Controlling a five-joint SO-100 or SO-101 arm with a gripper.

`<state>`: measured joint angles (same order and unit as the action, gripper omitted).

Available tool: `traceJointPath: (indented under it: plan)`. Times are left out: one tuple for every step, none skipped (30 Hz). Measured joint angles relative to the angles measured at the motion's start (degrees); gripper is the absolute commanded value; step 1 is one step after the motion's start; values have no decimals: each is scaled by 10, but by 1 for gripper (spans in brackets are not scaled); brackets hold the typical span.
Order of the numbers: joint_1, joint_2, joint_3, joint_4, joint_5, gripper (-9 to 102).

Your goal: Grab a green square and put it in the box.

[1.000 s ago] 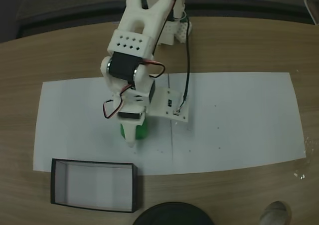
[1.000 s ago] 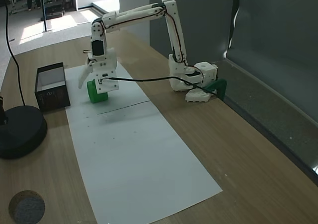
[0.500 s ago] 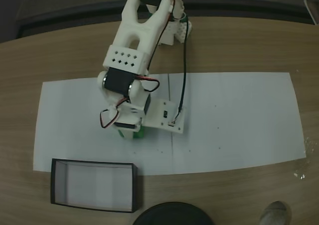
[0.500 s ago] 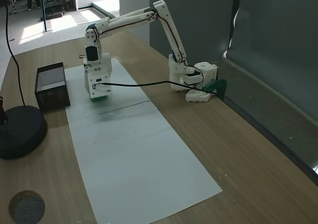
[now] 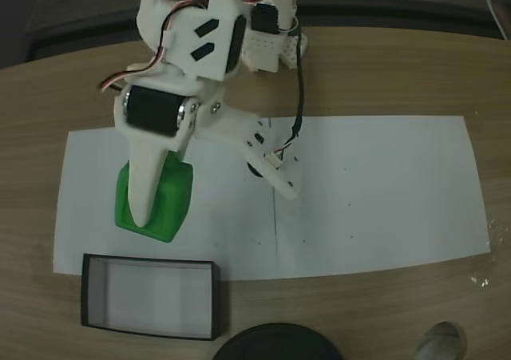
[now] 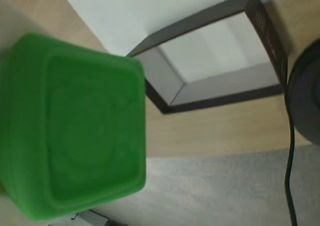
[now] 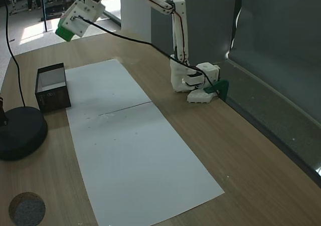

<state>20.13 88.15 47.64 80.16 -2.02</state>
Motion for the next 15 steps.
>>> traceJointPath:
  plan:
    - [-4, 0, -8, -11, 5, 13]
    - [-12, 0, -11, -26, 11, 13]
    - [-16, -5, -11, -37, 15, 13]
    - [-18, -14, -12, -47, 18, 13]
    - [-17, -28, -14, -54, 18, 13]
    - [-13, -46, -15, -62, 19, 13]
    - [-11, -65, -15, -71, 20, 13]
    - [-8, -88, -15, -80, 22, 13]
    - [-7, -112, -15, -91, 25, 13]
    - [-7, -134, -15, -102, 27, 13]
    - [-4, -156, -15, -112, 27, 13]
    - [-1, -176, -15, -123, 27, 13]
    - [4, -194, -15, -134, 27, 13]
    - [11, -210, -15, -143, 27, 13]
    - [16, -222, -15, -151, 27, 13]
